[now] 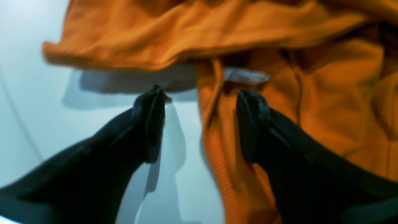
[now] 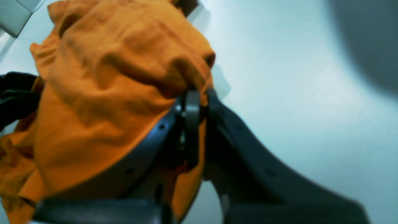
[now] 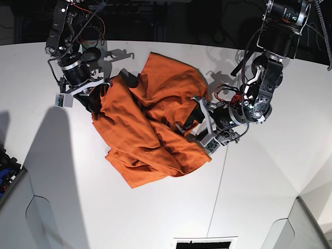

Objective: Layout the t-shirt on the table in an organized manner, then fold the t-shirt properly
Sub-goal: 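Regrasp the shirt with the left gripper beside the right gripper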

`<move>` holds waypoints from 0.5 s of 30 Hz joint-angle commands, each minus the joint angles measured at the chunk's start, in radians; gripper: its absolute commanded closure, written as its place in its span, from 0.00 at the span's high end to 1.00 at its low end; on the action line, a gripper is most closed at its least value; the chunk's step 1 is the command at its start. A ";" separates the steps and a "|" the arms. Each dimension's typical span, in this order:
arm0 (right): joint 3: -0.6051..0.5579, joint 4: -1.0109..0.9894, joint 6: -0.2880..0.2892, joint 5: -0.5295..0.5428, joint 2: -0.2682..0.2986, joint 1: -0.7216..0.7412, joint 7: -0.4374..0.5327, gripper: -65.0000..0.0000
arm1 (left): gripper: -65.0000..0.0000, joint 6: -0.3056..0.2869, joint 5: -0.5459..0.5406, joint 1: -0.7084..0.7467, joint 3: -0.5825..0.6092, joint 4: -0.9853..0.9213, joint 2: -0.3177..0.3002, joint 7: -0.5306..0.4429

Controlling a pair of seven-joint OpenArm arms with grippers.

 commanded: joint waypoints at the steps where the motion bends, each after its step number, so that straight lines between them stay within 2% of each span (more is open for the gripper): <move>1: -0.001 0.016 0.019 0.014 0.003 0.008 0.023 0.00 | 0.52 -0.026 -0.008 -0.018 -0.005 0.012 0.000 -0.021; 5: 0.000 0.016 0.018 0.015 0.003 0.016 0.027 0.00 | 0.00 -0.029 -0.008 -0.018 -0.005 0.011 -0.001 -0.008; 10: 0.002 0.018 0.018 0.015 0.020 0.043 0.030 0.00 | 0.00 -0.029 -0.009 -0.018 -0.005 0.011 -0.042 0.024; 15: 0.009 0.019 0.018 0.015 0.038 0.083 0.031 0.18 | 0.00 -0.014 -0.026 -0.018 -0.008 0.012 -0.131 0.020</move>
